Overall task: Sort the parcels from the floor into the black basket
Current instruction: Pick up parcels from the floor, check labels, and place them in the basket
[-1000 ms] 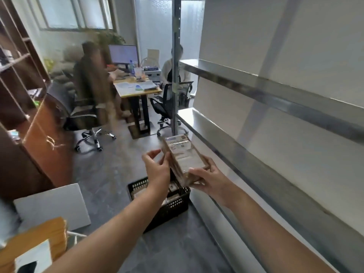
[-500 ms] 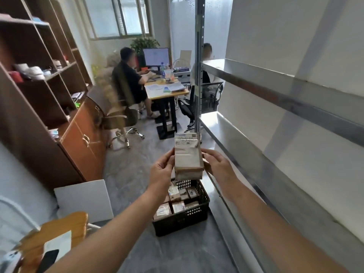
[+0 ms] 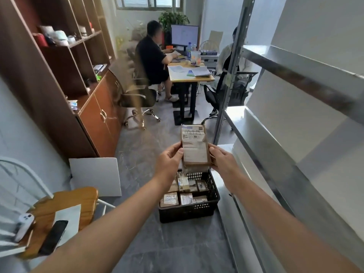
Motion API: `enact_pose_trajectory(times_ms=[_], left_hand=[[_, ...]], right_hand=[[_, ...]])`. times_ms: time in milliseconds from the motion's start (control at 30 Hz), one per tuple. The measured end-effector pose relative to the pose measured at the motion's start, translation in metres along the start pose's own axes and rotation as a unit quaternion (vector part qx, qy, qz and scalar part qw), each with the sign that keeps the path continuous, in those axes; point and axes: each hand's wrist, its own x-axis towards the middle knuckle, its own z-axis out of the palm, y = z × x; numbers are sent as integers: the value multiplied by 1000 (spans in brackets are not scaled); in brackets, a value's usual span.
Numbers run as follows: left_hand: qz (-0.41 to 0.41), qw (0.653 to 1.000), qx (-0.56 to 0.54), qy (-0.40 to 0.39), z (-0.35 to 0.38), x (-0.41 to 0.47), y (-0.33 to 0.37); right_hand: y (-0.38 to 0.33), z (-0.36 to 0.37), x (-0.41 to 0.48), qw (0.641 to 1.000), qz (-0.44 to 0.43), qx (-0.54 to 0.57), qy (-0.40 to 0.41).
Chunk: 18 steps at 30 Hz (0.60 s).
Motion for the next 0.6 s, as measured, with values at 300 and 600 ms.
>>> enact_pose_trajectory(times_ms=[300, 600], left_hand=[[-22, 1000, -8, -12, -41, 91, -4], [-48, 998, -30, -40, -60, 154, -1]], right_hand=[[-19, 57, 77, 1000, 7, -23, 10], [-26, 86, 126, 999, 14, -24, 33]])
